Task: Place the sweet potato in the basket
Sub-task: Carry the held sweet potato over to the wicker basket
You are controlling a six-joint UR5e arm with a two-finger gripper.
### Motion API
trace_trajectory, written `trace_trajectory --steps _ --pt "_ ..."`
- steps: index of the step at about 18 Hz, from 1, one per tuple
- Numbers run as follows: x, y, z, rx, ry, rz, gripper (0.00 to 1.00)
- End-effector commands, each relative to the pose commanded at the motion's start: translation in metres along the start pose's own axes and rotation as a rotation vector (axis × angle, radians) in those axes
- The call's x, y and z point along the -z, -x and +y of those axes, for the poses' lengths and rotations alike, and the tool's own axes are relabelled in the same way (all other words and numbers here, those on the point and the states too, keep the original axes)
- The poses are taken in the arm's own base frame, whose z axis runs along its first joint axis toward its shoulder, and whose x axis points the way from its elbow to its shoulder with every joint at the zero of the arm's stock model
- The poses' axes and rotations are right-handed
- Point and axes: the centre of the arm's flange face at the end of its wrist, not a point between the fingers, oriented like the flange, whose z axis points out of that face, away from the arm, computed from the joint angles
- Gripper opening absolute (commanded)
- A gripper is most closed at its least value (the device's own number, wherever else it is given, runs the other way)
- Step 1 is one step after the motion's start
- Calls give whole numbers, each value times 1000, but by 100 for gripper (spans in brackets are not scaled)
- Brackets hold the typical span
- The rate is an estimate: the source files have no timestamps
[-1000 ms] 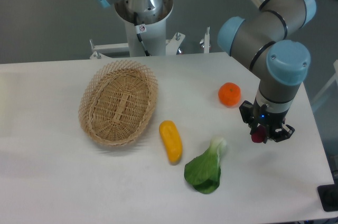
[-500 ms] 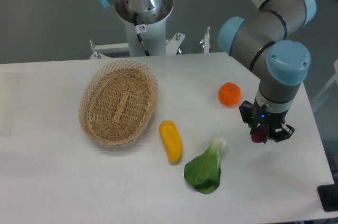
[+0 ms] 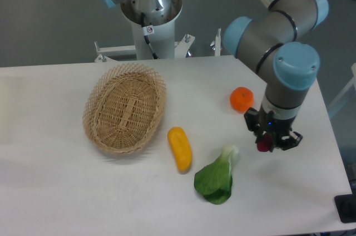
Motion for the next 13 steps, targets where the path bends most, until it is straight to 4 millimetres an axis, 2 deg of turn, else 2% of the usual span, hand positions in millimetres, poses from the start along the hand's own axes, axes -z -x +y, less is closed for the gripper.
trace_trajectory --steps 1,5,8,10,13 --pt "4 -9 -10 -5 -13 1 18" --pt "15 -49 -30 -24 -47 21 18" --pt "22 -80 -37 -42 -67 33 18" --pt "27 -104 -47 -57 -82 43 18" --pt "25 -143 -58 -96 -78 64 18"
